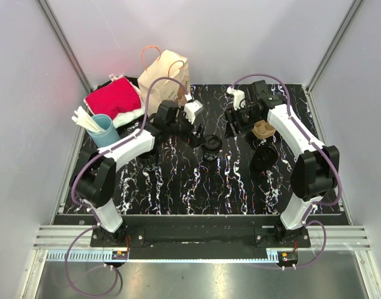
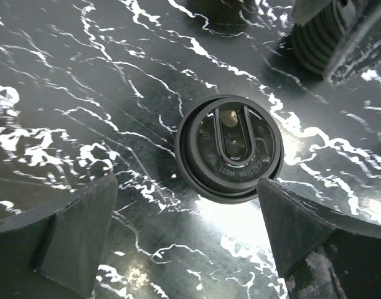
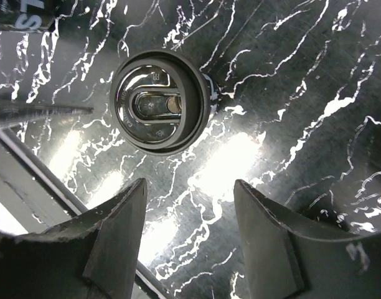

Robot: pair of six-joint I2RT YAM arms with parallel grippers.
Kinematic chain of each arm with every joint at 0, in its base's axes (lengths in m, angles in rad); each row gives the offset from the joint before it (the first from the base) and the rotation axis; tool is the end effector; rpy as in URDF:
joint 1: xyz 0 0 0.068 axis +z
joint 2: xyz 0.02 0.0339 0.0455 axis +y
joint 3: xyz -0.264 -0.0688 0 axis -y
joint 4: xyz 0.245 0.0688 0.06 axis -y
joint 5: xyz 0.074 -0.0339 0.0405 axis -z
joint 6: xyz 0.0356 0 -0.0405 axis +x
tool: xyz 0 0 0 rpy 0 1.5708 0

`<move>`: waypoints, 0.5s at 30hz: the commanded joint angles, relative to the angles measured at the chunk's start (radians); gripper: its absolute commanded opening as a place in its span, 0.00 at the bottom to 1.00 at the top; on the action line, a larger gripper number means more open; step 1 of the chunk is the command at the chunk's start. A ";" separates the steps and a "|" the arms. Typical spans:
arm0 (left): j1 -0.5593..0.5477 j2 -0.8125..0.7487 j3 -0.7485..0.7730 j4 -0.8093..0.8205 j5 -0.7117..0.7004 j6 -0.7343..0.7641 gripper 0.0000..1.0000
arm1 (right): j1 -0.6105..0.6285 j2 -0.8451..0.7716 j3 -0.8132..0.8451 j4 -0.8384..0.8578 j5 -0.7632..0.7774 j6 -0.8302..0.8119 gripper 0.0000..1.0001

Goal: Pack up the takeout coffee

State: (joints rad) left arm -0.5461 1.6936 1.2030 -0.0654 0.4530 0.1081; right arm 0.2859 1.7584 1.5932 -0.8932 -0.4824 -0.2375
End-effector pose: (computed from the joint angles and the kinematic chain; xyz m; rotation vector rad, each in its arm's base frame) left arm 0.3224 -0.2142 0.2571 0.9451 1.9341 -0.7382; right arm 0.3527 0.1209 0.2998 -0.8250 2.4400 0.6484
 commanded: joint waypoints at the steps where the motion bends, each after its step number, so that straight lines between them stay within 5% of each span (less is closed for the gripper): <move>1: 0.043 0.060 0.090 0.009 0.190 -0.103 0.99 | -0.019 -0.060 -0.030 0.098 -0.111 0.026 0.64; 15: 0.058 0.172 0.170 -0.008 0.225 -0.168 0.99 | -0.031 -0.063 -0.090 0.183 -0.147 0.089 0.63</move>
State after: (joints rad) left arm -0.4892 1.8507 1.3216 -0.0818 0.6346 -0.0383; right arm 0.2611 1.7512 1.5097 -0.7597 -0.5964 -0.1722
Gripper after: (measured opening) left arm 0.987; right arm 0.633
